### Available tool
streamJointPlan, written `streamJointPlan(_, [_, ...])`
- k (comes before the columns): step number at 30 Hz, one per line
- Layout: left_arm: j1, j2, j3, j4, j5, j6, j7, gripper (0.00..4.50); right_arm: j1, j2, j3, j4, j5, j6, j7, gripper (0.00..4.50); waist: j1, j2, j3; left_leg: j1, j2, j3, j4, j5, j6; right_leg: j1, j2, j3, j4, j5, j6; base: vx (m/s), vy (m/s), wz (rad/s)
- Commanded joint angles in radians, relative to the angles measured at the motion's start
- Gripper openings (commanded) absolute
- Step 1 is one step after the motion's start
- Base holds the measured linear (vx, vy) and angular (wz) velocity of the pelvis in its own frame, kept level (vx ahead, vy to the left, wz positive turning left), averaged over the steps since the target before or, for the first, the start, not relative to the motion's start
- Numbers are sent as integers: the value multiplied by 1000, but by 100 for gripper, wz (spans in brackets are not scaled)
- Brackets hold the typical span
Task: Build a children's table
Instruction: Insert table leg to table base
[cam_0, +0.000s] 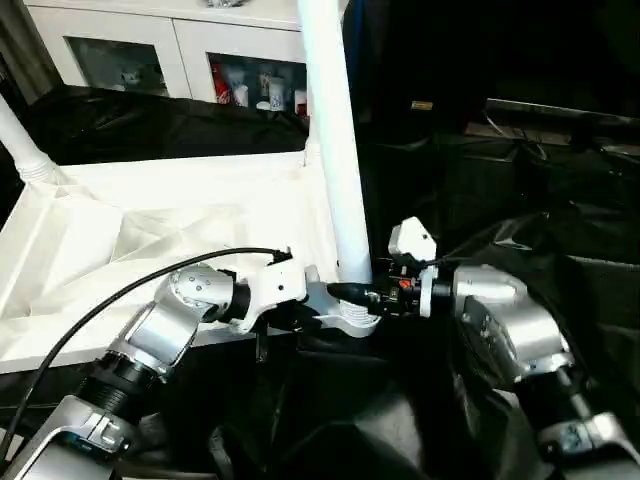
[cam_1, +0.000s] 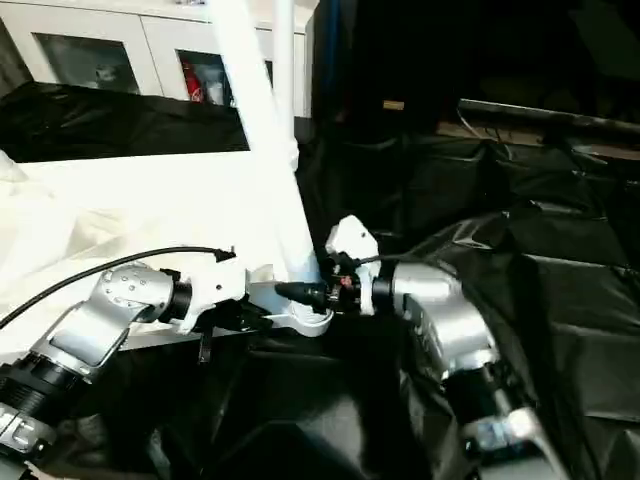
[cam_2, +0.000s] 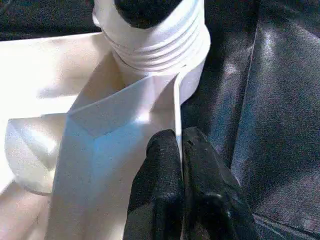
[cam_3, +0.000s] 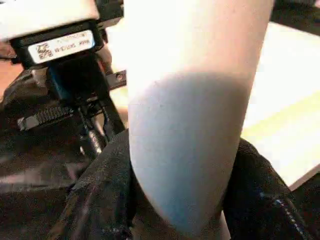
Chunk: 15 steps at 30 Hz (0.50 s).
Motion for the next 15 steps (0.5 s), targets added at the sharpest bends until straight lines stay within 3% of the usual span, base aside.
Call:
streamJointPlan(1, [-21, -17, -10, -6, 0, -29, 6, 0, 74, 4, 46, 86, -43, 41, -25, 189, -1, 10, -37, -7, 61, -13, -66, -125, 68, 50, -83, 70, -68, -183, -217, 0, 0, 0])
streamJointPlan(2, [-23, -17, -11, -1, 2, -31, 7, 0, 83, 9, 33, 81, -35, 37, -36, 189, 0, 17, -36, -6, 62, -14, -67, -134, 64, 48, -83, 70, -68, -190, -216, 0, 0, 0])
streamJointPlan(5, [-33, -19, -10, 16, 9, -34, 16, 0, 102, 19, 6, 63, -20, 27, -56, 189, 1, 15, -35, -5, 63, -15, -70, -150, 57, 49, -81, 70, -70, -200, -210, 0, 0, 0])
streamJointPlan(6, [-40, -19, -9, 29, 13, -40, 20, 0, 115, 21, -9, 42, -3, 25, -66, 189, 4, 28, -36, -7, 63, -17, -70, -145, 54, 52, -83, 70, -67, -193, -213, 0, 0, 0])
streamJointPlan(9, [-47, -18, -9, 42, 18, -46, 26, 0, 131, 26, -33, 16, 19, 24, -80, 189, 6, 23, -37, -5, 63, -15, -68, -141, 59, 52, -82, 70, -68, -172, -216, 0, 0, 0])
streamJointPlan(11, [-53, -18, -7, 51, 22, -49, 33, 0, 141, 31, -53, -1, 36, 18, -94, 189, 8, 30, -39, -8, 62, -16, -68, -137, 59, 55, -83, 68, -66, -164, -217, 0, 0, 0])
streamJointPlan(12, [-55, -18, -6, 55, 23, -50, 36, 0, 146, 32, -61, -7, 41, 17, -97, 189, 9, 28, -39, -8, 62, -15, -67, -135, 60, 54, -83, 69, -67, -164, -216, 0, 0, 0])
streamJointPlan(15, [-60, -20, -4, 73, 29, -59, 42, 0, 169, 36, -89, -45, 67, 8, -113, 189, 11, 34, -39, -6, 63, -15, -68, -148, 59, 53, -84, 68, -70, -186, -213, 0, 0, 0])
